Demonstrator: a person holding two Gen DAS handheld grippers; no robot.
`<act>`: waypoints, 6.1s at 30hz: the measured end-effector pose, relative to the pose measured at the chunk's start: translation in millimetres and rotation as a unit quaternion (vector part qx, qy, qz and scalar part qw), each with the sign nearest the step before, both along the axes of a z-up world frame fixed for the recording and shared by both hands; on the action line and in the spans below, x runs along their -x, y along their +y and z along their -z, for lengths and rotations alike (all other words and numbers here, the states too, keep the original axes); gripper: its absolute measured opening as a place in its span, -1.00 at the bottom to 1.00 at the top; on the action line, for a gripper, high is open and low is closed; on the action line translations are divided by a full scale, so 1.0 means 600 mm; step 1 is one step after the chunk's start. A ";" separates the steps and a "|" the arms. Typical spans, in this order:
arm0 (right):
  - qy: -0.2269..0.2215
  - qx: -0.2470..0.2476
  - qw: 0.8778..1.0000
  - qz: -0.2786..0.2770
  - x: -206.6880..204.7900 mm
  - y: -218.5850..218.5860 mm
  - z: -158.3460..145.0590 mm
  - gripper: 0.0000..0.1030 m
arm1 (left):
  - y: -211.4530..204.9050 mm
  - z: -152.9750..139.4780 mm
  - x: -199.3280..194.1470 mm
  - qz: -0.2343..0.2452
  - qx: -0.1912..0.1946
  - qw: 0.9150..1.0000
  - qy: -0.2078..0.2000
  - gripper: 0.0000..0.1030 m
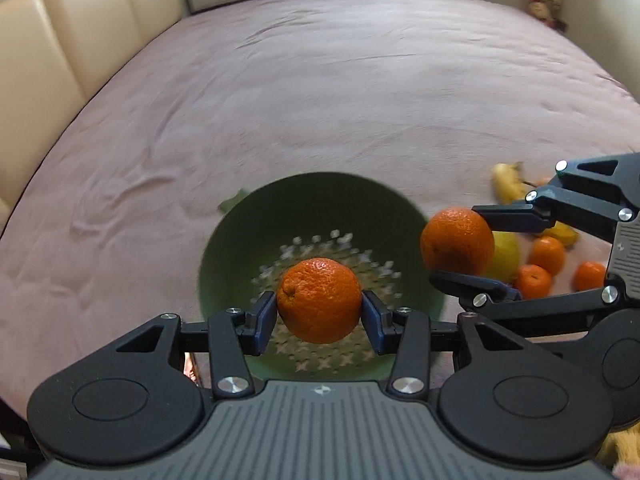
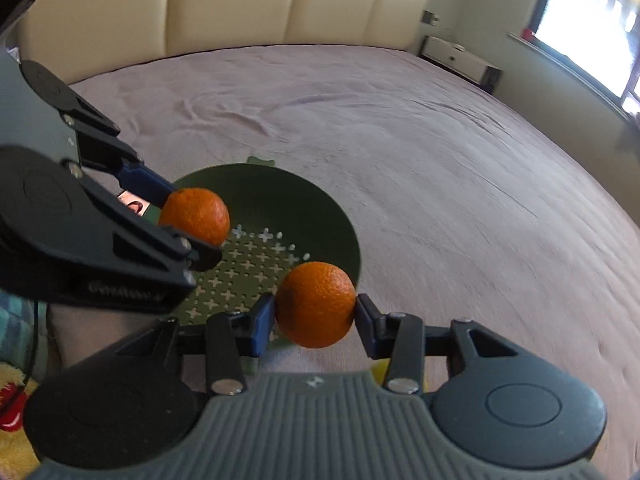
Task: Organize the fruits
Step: 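Carry both held mandarins over the green colander with both tools, then open both tools to drop the mandarins into the colander, then move both open tools back toward the fruit pile, then grasp a mandarin with the right tool while the left tool grasps another mandarin, then carry both held mandarins over the green colander with both tools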
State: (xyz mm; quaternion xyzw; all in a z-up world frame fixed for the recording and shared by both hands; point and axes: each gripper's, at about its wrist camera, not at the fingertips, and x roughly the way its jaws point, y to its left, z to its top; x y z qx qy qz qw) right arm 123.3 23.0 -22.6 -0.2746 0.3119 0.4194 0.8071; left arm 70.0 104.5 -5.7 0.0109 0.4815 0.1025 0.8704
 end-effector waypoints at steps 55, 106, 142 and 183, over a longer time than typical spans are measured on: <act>0.019 0.032 0.999 -0.008 -0.037 0.028 0.012 0.10 | 0.023 0.024 -0.016 -0.067 -0.019 0.998 -0.009 0.45; 0.004 -0.035 0.938 0.345 0.008 -0.290 0.090 0.26 | -0.233 0.087 0.024 0.202 0.061 0.971 -0.117 0.49; 0.122 -0.046 0.919 0.373 -0.089 -0.309 0.183 -0.12 | -0.315 0.179 -0.051 0.256 -0.036 0.965 -0.047 0.38; 0.037 -0.048 0.931 0.359 -0.047 -0.288 0.092 -0.15 | -0.280 0.047 0.003 0.231 -0.036 0.967 -0.100 -0.05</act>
